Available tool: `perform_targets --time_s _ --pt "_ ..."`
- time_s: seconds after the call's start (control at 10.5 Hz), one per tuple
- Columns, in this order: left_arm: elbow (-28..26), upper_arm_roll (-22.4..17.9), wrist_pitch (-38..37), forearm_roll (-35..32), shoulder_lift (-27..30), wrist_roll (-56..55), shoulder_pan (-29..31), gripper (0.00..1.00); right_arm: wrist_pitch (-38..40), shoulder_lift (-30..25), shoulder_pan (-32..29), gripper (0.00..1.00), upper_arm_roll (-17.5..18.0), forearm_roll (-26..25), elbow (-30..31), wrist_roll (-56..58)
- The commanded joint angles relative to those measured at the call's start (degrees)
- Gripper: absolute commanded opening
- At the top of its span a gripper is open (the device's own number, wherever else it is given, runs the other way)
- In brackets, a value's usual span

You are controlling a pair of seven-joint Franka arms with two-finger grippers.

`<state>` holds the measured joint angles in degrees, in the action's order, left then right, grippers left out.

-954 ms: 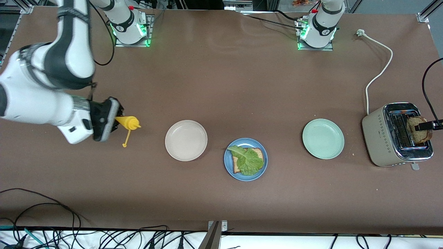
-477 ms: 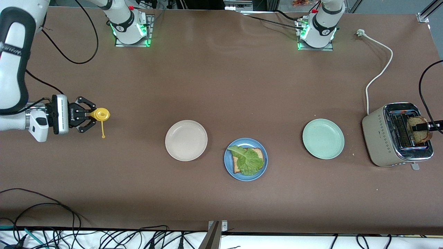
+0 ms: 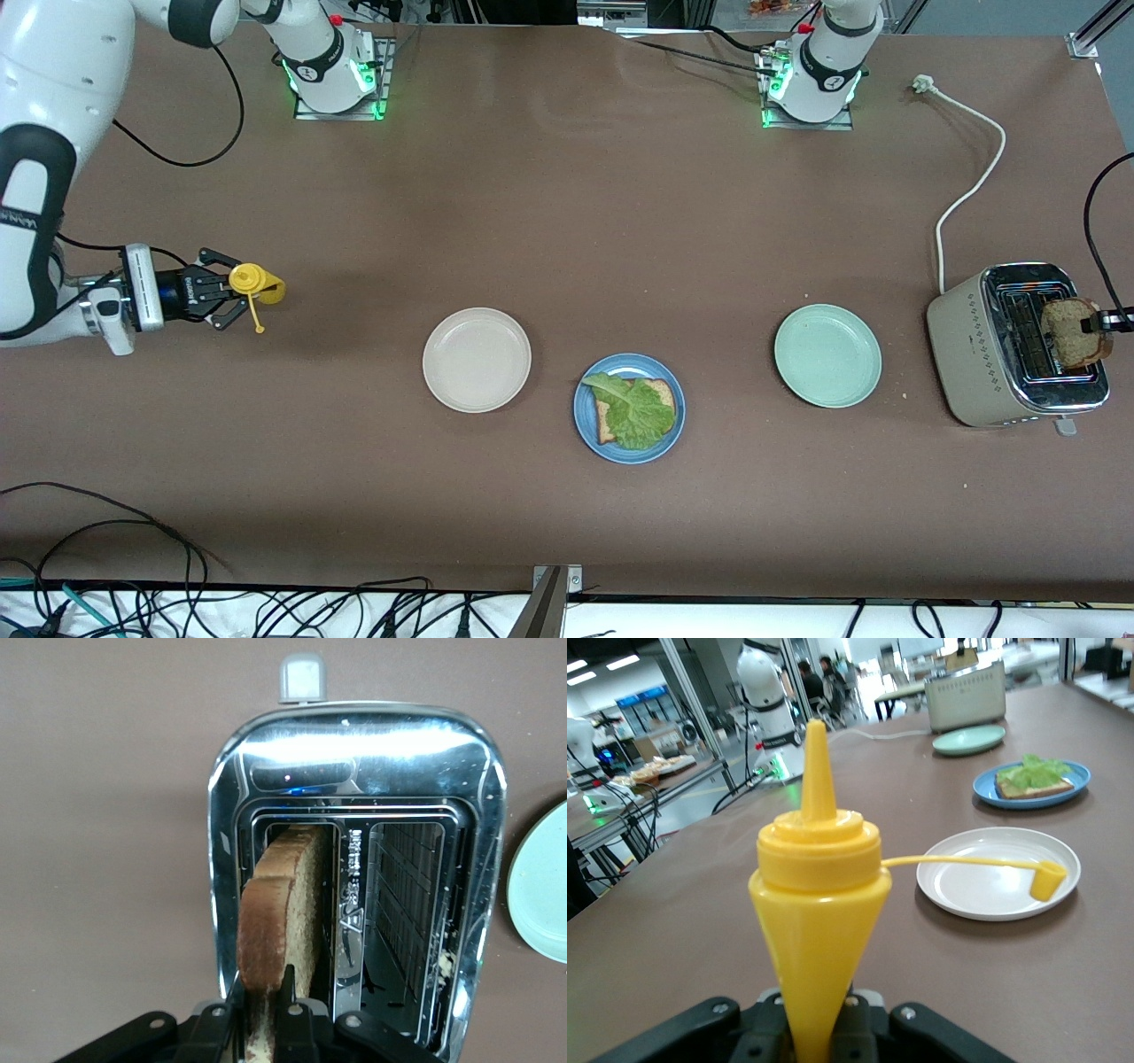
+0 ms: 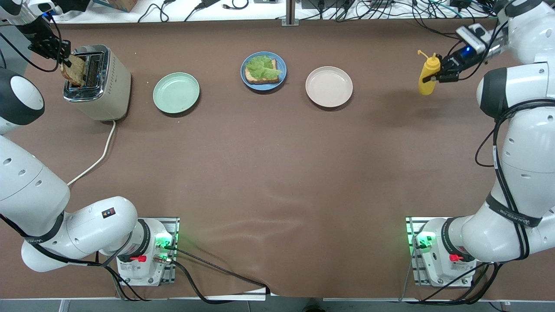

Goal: Make sandwich in blue plate with both arms
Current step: 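Lift the toast with the left gripper while the right gripper releases the bottle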

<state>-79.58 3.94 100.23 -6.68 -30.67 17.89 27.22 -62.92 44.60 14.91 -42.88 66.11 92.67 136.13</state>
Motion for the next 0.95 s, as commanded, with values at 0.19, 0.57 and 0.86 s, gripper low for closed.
perform_targets --time_s 0.19,0.57,0.86 --pt "0.8 1.2 -8.2 -2.4 8.3 1.8 -1.0 0.00 3.0 6.8 -11.6 0.00 12.1 2.7 -1.3 11.2" --pt "0.9 1.3 -12.7 -2.4 15.9 2.0 -3.6 0.00 2.6 11.6 -13.3 0.00 12.2 2.6 -2.2 13.0" --pt "3.2 2.1 -13.0 -2.3 16.9 3.1 -6.7 0.00 0.9 13.5 -13.7 0.00 12.2 2.4 -2.8 13.1"
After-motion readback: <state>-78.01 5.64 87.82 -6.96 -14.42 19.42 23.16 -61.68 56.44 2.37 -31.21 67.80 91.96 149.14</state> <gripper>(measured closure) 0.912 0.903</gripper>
